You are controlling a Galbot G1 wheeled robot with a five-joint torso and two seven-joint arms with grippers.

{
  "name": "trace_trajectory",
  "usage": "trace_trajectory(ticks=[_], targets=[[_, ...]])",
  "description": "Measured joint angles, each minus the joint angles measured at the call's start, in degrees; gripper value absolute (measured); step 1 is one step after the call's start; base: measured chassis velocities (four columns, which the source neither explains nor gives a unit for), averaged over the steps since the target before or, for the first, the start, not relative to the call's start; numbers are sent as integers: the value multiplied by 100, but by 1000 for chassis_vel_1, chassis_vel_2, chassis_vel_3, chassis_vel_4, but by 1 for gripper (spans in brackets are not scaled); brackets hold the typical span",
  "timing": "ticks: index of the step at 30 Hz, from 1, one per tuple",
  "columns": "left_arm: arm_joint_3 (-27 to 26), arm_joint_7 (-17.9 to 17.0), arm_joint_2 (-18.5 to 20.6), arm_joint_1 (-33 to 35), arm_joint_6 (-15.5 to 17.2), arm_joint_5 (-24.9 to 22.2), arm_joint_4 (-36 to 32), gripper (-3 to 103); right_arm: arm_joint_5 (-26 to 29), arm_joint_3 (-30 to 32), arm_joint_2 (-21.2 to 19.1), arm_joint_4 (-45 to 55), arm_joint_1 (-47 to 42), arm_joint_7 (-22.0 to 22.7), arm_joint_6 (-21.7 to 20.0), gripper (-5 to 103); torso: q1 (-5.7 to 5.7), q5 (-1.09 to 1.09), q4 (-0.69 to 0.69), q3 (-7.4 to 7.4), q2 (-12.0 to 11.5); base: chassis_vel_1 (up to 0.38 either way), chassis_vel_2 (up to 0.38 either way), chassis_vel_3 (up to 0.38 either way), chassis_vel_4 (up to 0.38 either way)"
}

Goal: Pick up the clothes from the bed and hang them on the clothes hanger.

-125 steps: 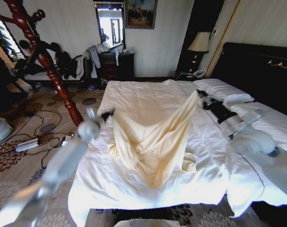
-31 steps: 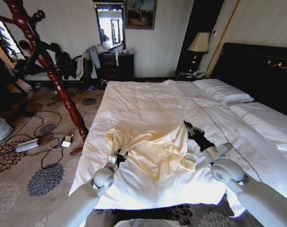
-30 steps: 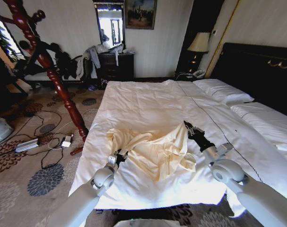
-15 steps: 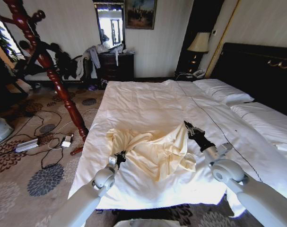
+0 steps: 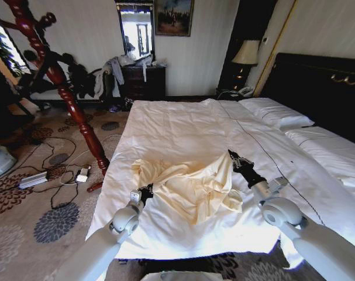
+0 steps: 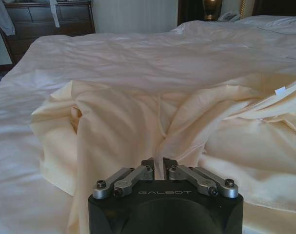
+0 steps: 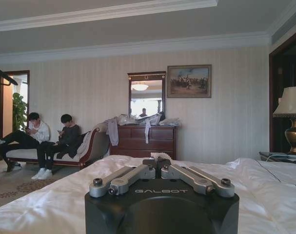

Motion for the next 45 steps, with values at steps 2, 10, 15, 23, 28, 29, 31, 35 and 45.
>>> trace_trajectory(ticks=[2, 10, 15, 23, 28, 29, 31, 35, 45], targets=[[16, 6, -22, 2, -2, 10, 14, 22, -3, 0, 0, 1, -9, 6, 0, 0, 0, 0, 0, 0, 0, 0, 0, 0, 0], [104, 43, -96, -49, -25, 62, 103, 44, -7, 37, -8, 20, -38, 33, 0, 0, 0, 0, 0, 0, 0, 0, 0, 0, 0], [117, 69, -109, -50, -67, 101, 125, 29, -10, 41, 0, 4, -46, 55, 0, 0, 0, 0, 0, 0, 0, 0, 0, 0, 0], [98, 81, -91, -50, -105, 94, 98, 3, -10, 41, 6, -23, -36, 77, 0, 0, 0, 0, 0, 0, 0, 0, 0, 0, 0], [65, 83, -93, -50, -131, 92, 76, 0, -14, 41, 6, -25, -40, 87, 0, 0, 0, 0, 0, 0, 0, 0, 0, 0, 0], [57, 84, -94, -50, -133, 90, 68, 0, -16, 41, 6, -26, -41, 88, 0, 0, 0, 0, 0, 0, 0, 0, 0, 0, 0], [22, 88, -94, -50, -140, 73, 42, 0, -21, 41, 4, -27, -46, 95, 0, 0, 0, 0, 0, 0, 0, 0, 0, 0, 0], [-9, 97, -93, -55, -151, 53, 3, 0, -29, 41, 3, -28, -48, 101, 0, 0, 0, 0, 0, 0, 0, 0, 0, 0, 0], [-162, 251, -27, -147, -362, -147, -180, 0, -32, 69, -10, 13, -72, 119, 0, 0, 0, 0, 0, 0, 0, 0, 0, 0, 0]])
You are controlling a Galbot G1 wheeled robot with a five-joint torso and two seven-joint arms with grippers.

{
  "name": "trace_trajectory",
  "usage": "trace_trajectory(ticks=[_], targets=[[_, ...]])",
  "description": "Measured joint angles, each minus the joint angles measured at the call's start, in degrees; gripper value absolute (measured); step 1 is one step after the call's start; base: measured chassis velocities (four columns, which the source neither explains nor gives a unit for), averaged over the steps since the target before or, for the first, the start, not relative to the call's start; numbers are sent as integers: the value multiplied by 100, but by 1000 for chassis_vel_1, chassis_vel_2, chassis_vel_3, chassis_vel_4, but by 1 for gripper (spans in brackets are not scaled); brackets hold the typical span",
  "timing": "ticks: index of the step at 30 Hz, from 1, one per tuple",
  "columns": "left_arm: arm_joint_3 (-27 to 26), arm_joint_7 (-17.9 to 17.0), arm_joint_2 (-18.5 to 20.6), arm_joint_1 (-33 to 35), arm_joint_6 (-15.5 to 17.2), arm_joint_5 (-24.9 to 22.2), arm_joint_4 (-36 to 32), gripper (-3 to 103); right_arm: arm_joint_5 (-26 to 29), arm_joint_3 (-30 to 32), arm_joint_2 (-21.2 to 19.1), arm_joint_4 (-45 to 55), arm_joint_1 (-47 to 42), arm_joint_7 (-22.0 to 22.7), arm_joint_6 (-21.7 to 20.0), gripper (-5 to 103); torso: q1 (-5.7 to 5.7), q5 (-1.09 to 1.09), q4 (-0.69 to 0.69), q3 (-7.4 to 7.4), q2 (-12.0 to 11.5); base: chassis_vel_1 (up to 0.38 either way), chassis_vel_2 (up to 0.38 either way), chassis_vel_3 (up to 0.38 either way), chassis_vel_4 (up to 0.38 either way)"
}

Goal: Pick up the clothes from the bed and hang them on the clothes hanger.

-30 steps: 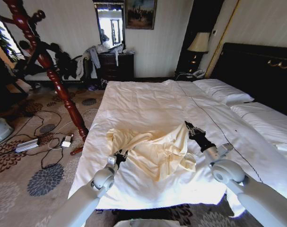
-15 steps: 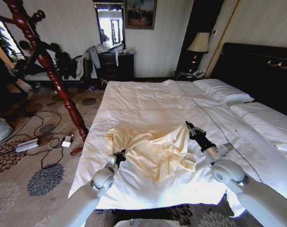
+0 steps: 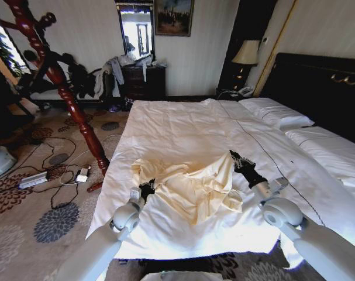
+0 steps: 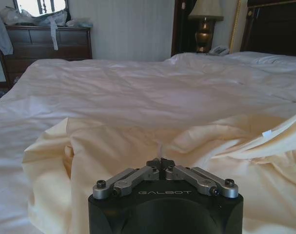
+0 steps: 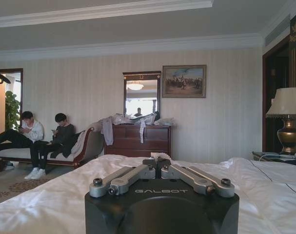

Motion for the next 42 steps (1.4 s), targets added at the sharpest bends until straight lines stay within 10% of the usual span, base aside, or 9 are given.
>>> trace_trajectory(ticks=[24, 37, 42], targets=[[219, 111, -83, 158, -30, 226, 140, 0, -70, 55, 49, 20, -99, 15, 12, 0, 0, 0, 0, 0, 0, 0, 0, 0, 0], [232, 142, -91, 145, -23, 250, 168, 44, -71, 19, 66, -39, -64, 16, 15, 0, 0, 0, 0, 0, 0, 0, 0, 0, 0], [240, 166, -101, 138, -28, 255, 203, 30, -70, 16, 69, -54, -64, 19, 20, 0, 0, 0, 0, 0, 0, 0, 0, 0, 0]])
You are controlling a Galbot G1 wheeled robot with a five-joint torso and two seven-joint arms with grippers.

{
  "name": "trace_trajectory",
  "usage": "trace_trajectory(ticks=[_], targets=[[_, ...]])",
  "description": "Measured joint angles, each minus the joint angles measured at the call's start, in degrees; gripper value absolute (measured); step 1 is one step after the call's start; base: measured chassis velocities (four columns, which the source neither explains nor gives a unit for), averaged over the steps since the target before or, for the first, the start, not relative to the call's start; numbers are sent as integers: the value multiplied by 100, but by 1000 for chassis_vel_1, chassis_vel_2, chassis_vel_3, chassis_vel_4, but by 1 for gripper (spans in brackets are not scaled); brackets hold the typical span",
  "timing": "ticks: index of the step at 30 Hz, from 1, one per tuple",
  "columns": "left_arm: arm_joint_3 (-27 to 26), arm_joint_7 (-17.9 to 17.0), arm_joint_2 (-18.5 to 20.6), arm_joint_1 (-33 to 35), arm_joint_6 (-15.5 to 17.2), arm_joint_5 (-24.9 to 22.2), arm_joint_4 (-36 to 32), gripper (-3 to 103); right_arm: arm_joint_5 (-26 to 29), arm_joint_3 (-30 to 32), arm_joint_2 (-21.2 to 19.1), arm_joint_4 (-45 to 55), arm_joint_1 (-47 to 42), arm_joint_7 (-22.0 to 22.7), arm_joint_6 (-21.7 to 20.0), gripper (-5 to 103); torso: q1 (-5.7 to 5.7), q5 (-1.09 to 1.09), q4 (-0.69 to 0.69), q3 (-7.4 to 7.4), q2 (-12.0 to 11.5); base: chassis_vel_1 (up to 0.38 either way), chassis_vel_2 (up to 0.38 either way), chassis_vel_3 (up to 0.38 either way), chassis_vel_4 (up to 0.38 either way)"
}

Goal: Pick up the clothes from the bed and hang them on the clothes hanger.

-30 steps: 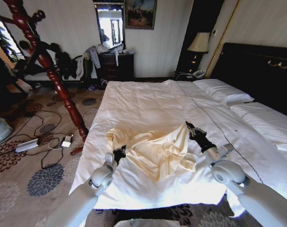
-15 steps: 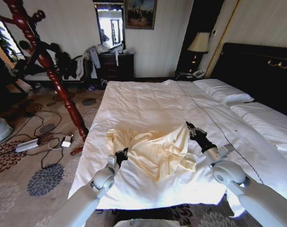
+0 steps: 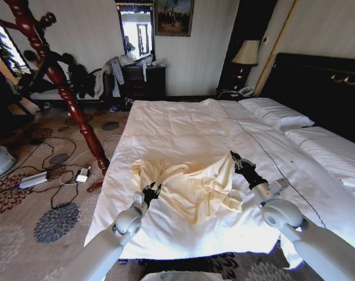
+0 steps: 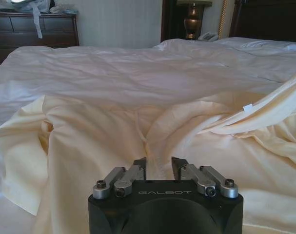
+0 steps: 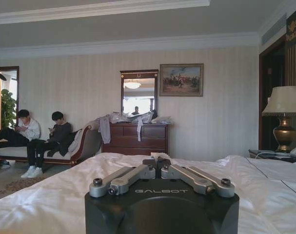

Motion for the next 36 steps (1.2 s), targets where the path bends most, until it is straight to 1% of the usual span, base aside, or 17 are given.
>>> trace_trajectory(ticks=[3, 4, 5, 6, 8, 18, 22, 25, 26, 27, 28, 30, 31, 32, 34, 35, 36], targets=[[8, 20, 1, -13, -10, 0, -2, 14, 4, 0, -9, -6, 3, 3, 6, 0, 0, 0, 0, 0, 0, 0, 0, 0, 0], [8, 20, 1, -13, -10, 0, -2, 14, 4, 0, -9, -6, 3, 3, 6, 0, 0, 0, 0, 0, 0, 0, 0, 0, 0], [8, 24, 2, -19, -14, -1, -6, 9, 5, 1, -11, -7, 4, 4, 8, 0, 0, 0, 0, 0, 0, 0, 0, 0, 0], [8, 25, 2, -22, -16, -2, -9, 9, 5, 1, -11, -8, 4, 5, 8, 0, 0, 0, 0, 0, 0, 0, 0, 0, 0], [7, 30, 4, -30, -28, -11, -27, 2, 7, 3, -14, -9, 5, 9, 12, 0, 0, 0, 0, 0, 0, 0, 0, 0, 0], [-154, 37, 22, -104, -113, -79, -193, 0, 22, 27, -28, -24, 32, 35, 35, 0, 0, 0, 0, 0, 0, 0, 0, 0, 0], [-469, -105, 111, -462, -175, -373, -480, 0, 184, 118, -86, -6, 135, 97, 94, 0, 0, -1, 0, 0, 0, 0, 0, 0, 0], [-735, -300, 378, -1110, -159, -858, -691, 0, 433, 242, -179, 34, 257, 115, 168, 0, 0, -2, 0, 1, 0, 0, 0, 0, 0], [-735, -300, 378, -1110, -159, -858, -691, 0, 433, 242, -179, 34, 257, 115, 168, 0, 0, -2, 0, 1, 0, 0, 0, 0, 0], [-858, -411, 720, -1771, -103, -1340, -755, 0, 606, 341, -277, 77, 351, 60, 270, 0, 0, 0, -1, 1, 0, 0, 0, 0, 0], [-869, -424, 774, -1880, -94, -1403, -754, 0, 626, 353, -290, 83, 362, 49, 282, 0, 0, -1, -1, 1, 0, 0, 0, 0, 0], [-908, -516, 1194, -2808, -57, -1945, -690, 0, 961, 533, -482, 233, 556, -150, 445, 0, 1, 0, 0, 1, -1, 0, 0, 0, 0], [-908, -516, 1194, -2808, -57, -1945, -690, 0, 961, 533, -482, 233, 556, -150, 445, 0, 1, 0, 0, 1, -1, 0, 0, 0, 0], [-903, -555, 1352, -3305, -44, -2202, -648, 0, 1123, 658, -583, 320, 651, -239, 509, 0, 2, -2, 1, 1, 0, 0, 0, 0, 0], [-879, -604, 1498, -3850, -35, -2469, -615, 0, 1300, 827, -720, 437, 789, -330, 584, 0, 2, -1, 1, 1, -1, 0, 0, 0, 0], [-852, -654, 1622, -4408, -23, -2760, -605, 0, 1532, 1079, -888, 595, 991, -395, 642, 0, 2, 2, 0, 1, -1, 0, 0, 0, 0], [-852, -654, 1622, -4408, -23, -2760, -605, 0, 1532, 1079, -888, 595, 991, -395, 642, 0, 2, 2, 0, 1, -1, 0, 0, 0, 0]])
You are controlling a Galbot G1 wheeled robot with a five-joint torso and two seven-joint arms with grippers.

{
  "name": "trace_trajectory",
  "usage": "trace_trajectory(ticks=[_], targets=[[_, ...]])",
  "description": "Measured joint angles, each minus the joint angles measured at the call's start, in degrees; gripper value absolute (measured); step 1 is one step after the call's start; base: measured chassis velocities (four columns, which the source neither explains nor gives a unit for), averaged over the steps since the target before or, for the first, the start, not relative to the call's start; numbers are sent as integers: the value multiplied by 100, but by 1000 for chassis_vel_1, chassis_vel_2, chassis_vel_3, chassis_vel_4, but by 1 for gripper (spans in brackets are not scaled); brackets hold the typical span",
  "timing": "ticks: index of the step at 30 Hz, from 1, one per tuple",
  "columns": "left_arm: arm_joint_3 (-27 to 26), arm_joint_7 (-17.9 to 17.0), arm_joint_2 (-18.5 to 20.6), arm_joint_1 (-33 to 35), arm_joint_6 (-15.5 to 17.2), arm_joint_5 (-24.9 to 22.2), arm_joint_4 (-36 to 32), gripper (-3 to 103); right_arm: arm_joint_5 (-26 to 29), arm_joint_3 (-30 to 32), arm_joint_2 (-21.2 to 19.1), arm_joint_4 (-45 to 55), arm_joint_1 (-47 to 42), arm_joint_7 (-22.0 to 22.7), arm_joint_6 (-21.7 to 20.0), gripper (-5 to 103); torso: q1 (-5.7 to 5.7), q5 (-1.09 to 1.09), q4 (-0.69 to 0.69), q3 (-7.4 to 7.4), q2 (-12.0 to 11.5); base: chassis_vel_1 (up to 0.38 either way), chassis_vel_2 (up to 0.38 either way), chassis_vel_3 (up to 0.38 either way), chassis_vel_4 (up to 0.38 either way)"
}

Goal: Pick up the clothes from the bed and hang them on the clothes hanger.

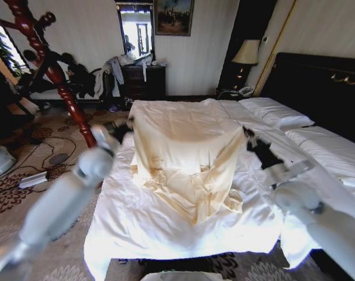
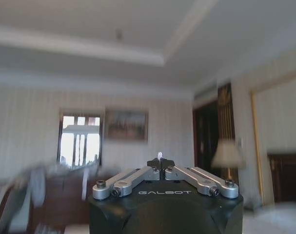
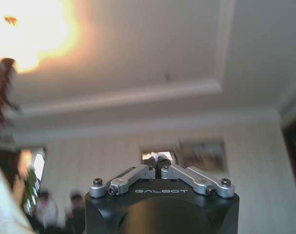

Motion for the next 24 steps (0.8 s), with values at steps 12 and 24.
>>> trace_trajectory(ticks=[12, 24], targets=[[-72, -210, 681, -1922, -1, -1169, -182, 0, 1502, 1691, -1289, 615, 598, -207, -107, 0, -4, -3, 0, -3, 2, 0, 0, 0, 0], [-800, -293, 932, 1210, 27, -601, -1293, 0, 1303, 1073, -824, 1361, -1464, -513, -624, 0, -3, -2, -1, -1, 1, 0, 0, 0, 0]])
